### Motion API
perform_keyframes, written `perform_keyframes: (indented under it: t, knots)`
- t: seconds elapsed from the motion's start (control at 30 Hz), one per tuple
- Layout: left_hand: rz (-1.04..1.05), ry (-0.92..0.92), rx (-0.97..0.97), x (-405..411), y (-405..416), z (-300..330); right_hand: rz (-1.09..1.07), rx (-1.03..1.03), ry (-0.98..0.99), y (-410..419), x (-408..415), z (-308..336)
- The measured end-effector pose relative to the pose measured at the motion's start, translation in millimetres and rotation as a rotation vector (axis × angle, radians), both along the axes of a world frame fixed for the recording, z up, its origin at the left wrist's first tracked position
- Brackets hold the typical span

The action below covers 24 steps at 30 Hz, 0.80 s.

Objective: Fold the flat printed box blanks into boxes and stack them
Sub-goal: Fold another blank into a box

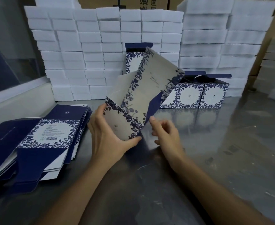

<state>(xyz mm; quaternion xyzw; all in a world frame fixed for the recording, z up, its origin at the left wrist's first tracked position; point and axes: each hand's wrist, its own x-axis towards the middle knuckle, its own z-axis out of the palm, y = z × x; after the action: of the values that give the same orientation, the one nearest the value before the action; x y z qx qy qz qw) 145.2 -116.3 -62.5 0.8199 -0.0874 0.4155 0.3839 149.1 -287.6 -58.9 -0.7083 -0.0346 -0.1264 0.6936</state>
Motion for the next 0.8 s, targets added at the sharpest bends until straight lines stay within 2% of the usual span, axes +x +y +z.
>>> perform_keyframes:
  t: [0.17, 0.3, 0.5, 0.67, 0.8]
  knots:
    - [0.091, -0.083, 0.136, -2.2, -2.7, 1.6, 0.222, 0.060, -0.015, 14.8, -9.4, 0.0]
    - [0.097, -0.109, 0.233, -0.4, -0.7, 2.1, 0.176, 0.004, -0.032, 12.2, -9.0, 0.6]
    - [0.090, -0.121, 0.278, 1.5, 1.4, 0.4, 0.167, -0.042, -0.044, 9.0, -4.4, -0.6]
    - [-0.003, -0.099, 0.260, 2.2, 5.3, 1.7, 0.243, -0.095, 0.060, 4.4, -5.0, 2.6]
    - [-0.061, -0.083, 0.215, 1.7, 5.6, 2.2, 0.186, -0.010, 0.133, 2.5, -4.2, 4.4]
